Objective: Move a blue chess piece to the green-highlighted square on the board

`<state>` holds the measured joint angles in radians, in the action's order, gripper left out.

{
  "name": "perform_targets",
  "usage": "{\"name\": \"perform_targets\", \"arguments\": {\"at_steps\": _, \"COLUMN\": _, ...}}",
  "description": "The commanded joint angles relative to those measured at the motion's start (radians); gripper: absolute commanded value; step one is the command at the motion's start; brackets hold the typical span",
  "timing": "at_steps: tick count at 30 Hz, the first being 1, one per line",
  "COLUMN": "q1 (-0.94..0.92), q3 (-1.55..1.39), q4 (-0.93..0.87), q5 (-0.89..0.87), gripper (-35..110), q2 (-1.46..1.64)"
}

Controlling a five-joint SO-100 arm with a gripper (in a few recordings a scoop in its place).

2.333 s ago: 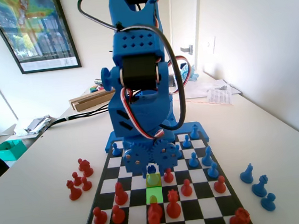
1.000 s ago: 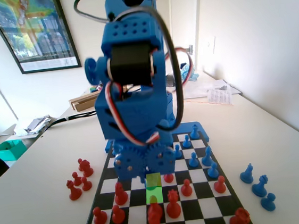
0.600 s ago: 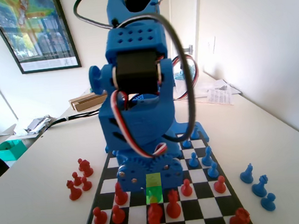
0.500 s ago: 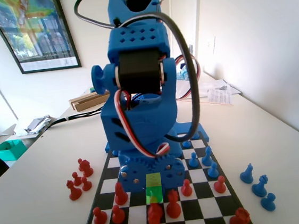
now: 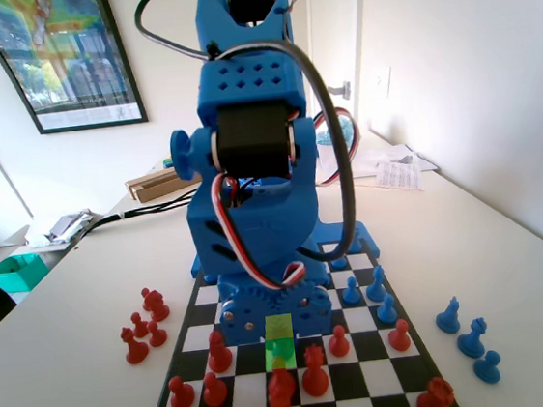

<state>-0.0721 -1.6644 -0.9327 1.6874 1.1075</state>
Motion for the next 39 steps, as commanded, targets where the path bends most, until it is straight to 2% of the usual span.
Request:
{"name": "perform_targets", "arguments": {"at_steps": 1, "q1": -0.012, "q3": -0.009, "q4": -0.009, "q5": 0.014, "gripper": 1, "q2": 0.038}}
{"name": "perform_targets", "arguments": {"at_steps": 9, "q1": -0.017, "q3": -0.009, "q4": 0.008, "q5": -0.006, "gripper": 10, "q2": 0.049}}
{"name": "perform_targets", "arguments": {"at_steps": 18, "q1": -0.012, "q3": 0.005, "q4": -0.031, "q5": -0.02, "gripper": 13, "q2": 0.081}}
{"name": "perform_targets", "arguments": {"at_steps": 27, "q1": -0.015, "q3": 0.11, "q4": -0.276, "q5": 0.026, "gripper": 14, "q2": 0.176}}
{"name": "perform_targets", "arguments": {"at_steps": 39, "q1": -0.025, "q3": 0.249, "q4": -0.592, "q5": 0.064, "gripper": 5, "q2": 0.494}}
